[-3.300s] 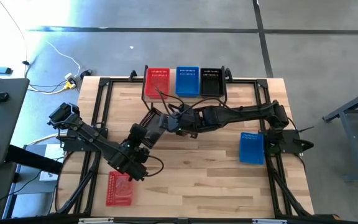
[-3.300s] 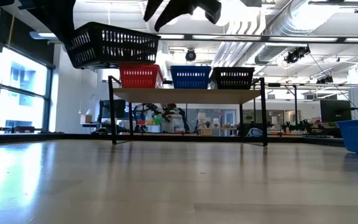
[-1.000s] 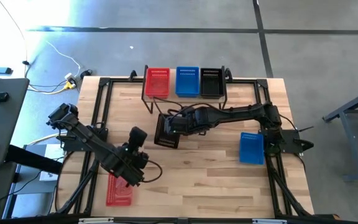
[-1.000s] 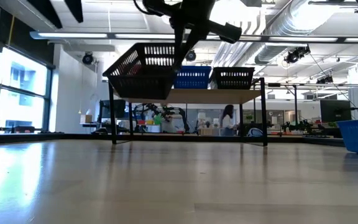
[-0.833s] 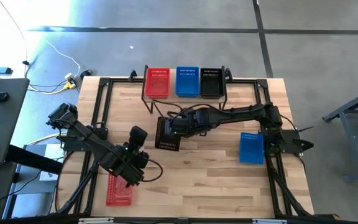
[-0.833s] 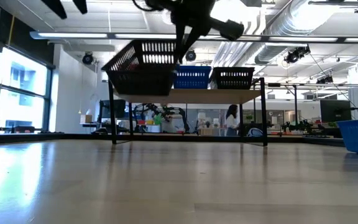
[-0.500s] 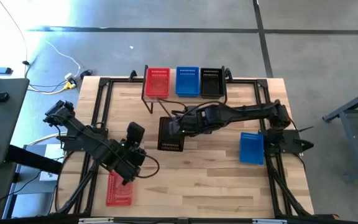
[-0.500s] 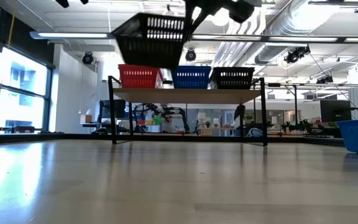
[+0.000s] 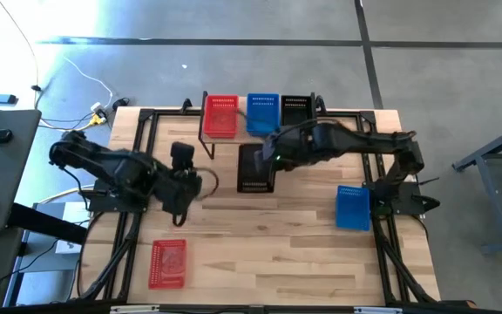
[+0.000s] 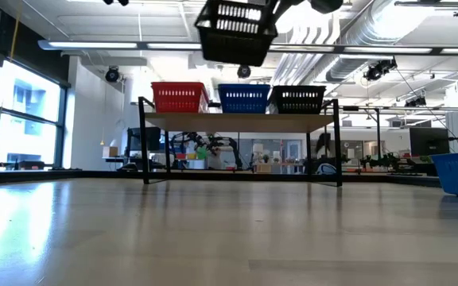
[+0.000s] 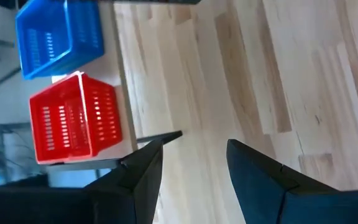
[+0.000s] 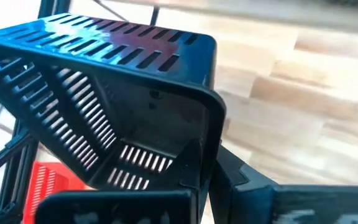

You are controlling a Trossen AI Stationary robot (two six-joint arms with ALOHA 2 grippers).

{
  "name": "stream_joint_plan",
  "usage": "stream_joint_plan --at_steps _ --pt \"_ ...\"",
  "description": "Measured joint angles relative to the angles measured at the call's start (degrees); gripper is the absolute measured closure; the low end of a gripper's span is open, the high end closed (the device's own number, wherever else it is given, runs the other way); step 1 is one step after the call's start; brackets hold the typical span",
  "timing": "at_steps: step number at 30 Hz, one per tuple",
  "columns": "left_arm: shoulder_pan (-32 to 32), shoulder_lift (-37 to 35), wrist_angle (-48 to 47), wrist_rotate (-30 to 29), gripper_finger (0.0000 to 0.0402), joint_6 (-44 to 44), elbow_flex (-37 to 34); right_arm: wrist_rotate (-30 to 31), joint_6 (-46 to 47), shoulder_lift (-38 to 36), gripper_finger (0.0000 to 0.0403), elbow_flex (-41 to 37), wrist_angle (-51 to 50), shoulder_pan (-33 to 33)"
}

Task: Stack baskets on shelf by color
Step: Stack the black basket on top of the black basket on the shelf

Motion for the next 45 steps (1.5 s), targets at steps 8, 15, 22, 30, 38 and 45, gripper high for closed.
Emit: stream_joint_plan --at_steps 8,15,22,30,38,45 --pt "10.5 -1.9 1.4 4.9 0.0232 1.0 0.0 -1.9 -11.7 -6.1 0.0403 0.0 -1.8 -8.1" --pt "19.2 -1.7 1.9 11.0 0.0232 3.4 0.0 -5.9 -22.7 -10.9 0.0403 0.0 -2.1 -19.2" --pt "26.1 -1.6 2.3 15.0 0.0232 4.9 0.0 -14.0 -31.3 -13.0 0.0403 0.0 -2.1 -31.7" --pt "31.2 -1.6 2.3 15.1 0.0232 4.9 0.0 -26.1 -39.1 -12.7 0.0403 0.0 -2.7 -44.9" --pt "33.6 -1.6 2.3 15.1 0.0232 4.4 0.0 -38.7 -44.7 -10.2 0.0403 0.0 -5.8 -54.0" --pt "33.7 -1.6 2.4 15.7 0.0232 2.9 0.0 -44.5 -47.4 -6.5 0.0403 0.0 -9.0 -56.9"
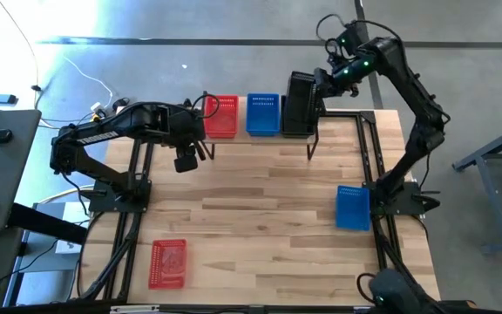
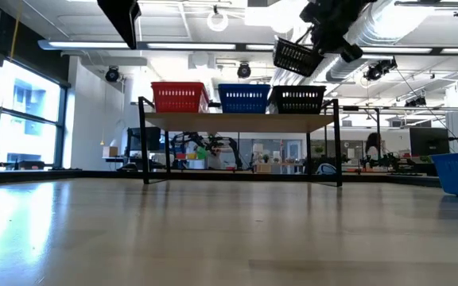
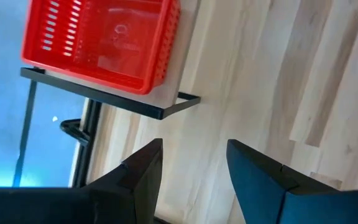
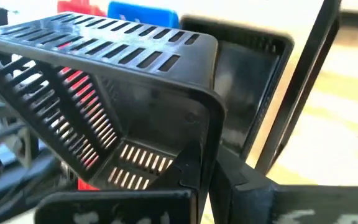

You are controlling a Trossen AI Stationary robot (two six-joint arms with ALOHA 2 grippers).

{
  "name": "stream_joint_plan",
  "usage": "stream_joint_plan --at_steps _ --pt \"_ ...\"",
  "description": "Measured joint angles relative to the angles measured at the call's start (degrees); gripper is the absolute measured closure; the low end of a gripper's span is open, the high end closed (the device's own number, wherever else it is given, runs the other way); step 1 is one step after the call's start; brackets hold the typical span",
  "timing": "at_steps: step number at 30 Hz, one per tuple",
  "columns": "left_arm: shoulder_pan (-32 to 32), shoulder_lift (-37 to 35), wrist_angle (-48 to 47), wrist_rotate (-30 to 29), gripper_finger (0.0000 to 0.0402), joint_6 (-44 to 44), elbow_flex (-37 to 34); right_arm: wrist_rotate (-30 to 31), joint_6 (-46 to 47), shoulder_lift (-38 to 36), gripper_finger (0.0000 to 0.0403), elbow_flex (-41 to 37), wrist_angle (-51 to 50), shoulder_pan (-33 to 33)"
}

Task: Stack baskets on shelf by color
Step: Stack the black basket on top of the black basket on the shelf

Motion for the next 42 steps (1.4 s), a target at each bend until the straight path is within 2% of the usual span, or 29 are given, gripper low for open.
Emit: stream_joint_plan --at_steps 7,23,37,42 --pt "0.0 0.0 0.0 1.1 0.0232 0.0 0.0 -0.6 -2.4 3.5 0.0403 0.0 -5.6 -0.2" --pt "0.0 0.0 -0.1 1.1 0.0232 0.1 0.0 -0.5 -2.4 8.0 0.0403 0.0 -6.9 -0.1" --pt "0.0 0.0 -0.1 1.9 0.0232 0.1 0.0 -0.1 -3.1 8.6 0.0402 0.0 -7.1 -0.1" --pt "0.0 0.0 -0.1 2.4 0.0232 0.1 0.0 0.3 -2.9 8.6 0.0386 0.0 -7.1 -0.1"
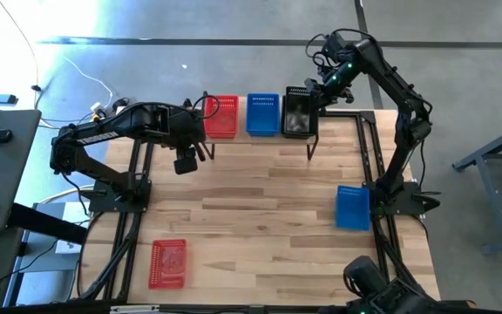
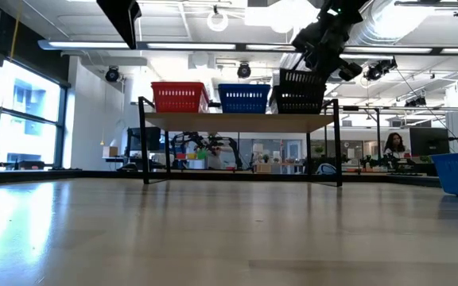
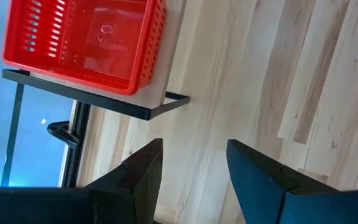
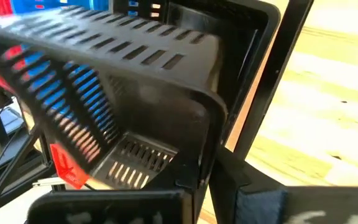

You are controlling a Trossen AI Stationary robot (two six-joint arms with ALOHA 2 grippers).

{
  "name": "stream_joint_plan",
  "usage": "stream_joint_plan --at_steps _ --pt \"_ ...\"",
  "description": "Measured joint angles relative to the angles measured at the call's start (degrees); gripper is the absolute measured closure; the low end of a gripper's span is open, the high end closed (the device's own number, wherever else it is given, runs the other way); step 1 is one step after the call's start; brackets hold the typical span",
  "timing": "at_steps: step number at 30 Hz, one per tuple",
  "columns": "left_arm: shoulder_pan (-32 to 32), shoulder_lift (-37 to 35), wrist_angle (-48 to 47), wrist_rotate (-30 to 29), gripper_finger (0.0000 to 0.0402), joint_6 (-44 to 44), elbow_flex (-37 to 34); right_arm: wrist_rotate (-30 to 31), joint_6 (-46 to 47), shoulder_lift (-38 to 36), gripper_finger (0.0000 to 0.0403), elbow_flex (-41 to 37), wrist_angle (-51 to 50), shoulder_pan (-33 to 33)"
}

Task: Stack baskets on shelf by color
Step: Stack the black basket on top of the black basket on the shelf, then stack the red basket on top of the red basket on the shelf

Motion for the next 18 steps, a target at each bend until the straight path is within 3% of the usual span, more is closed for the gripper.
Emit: stream_joint_plan --at_steps 10,18 --pt "0.0 0.0 0.0 0.0 0.0232 0.4 0.0 4.5 -0.5 0.0 0.0326 0.0 1.5 0.0" --pt "0.0 0.0 0.9 0.0 0.0232 0.4 0.0 4.6 -3.1 0.0 0.0316 0.0 3.4 0.0"
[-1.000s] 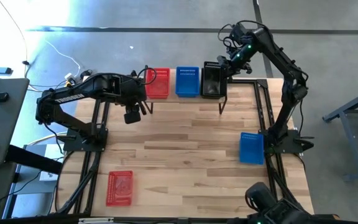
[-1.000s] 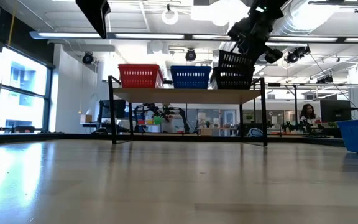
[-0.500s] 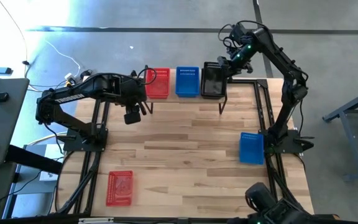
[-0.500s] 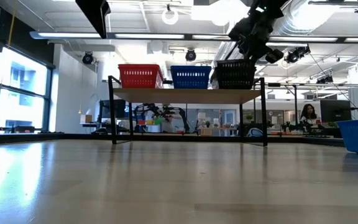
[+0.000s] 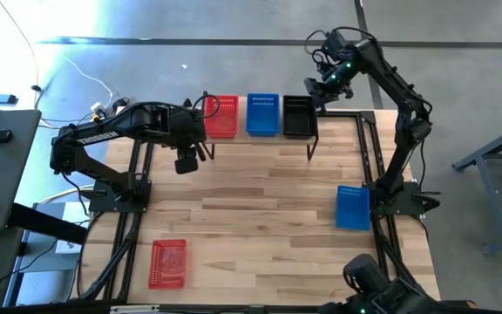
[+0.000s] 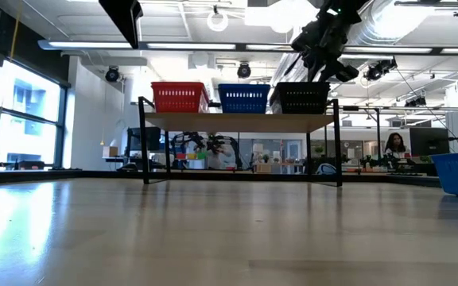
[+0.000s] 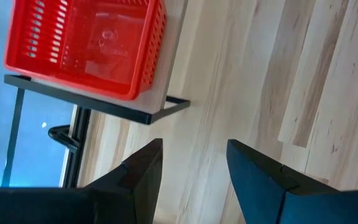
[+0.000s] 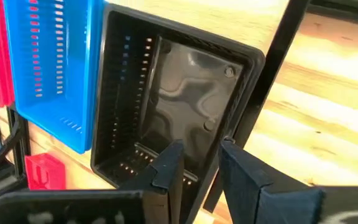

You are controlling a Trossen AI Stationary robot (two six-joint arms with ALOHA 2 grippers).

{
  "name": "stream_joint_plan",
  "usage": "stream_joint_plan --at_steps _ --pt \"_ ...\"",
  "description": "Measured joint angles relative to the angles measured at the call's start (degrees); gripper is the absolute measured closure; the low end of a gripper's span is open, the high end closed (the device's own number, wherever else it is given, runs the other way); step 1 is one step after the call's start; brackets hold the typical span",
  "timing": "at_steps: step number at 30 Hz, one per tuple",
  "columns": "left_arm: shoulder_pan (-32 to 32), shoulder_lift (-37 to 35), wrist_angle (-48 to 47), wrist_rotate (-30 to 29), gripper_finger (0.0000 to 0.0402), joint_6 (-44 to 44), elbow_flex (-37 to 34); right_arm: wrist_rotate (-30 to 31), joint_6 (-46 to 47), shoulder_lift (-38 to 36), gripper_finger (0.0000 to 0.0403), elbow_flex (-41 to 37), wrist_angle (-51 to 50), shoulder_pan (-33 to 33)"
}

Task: Stack baskets on shelf by color
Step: Stack the red basket on top of the red basket on the shelf

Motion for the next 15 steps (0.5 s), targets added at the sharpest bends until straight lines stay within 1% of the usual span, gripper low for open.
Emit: stream_joint_plan --at_steps 6,12,15 --pt "0.0 0.0 0.4 0.0 0.0232 -0.4 0.0 0.3 -4.2 -0.6 0.0316 0.0 -0.9 1.0" --pt "-0.2 0.0 0.2 0.3 0.0232 -1.8 0.0 7.5 -7.5 -4.5 0.0316 0.0 -0.8 3.8" --pt "-0.2 0.0 -0.1 3.6 0.0232 -2.7 -0.4 9.7 -8.7 -6.9 0.0316 0.0 -0.8 5.2"
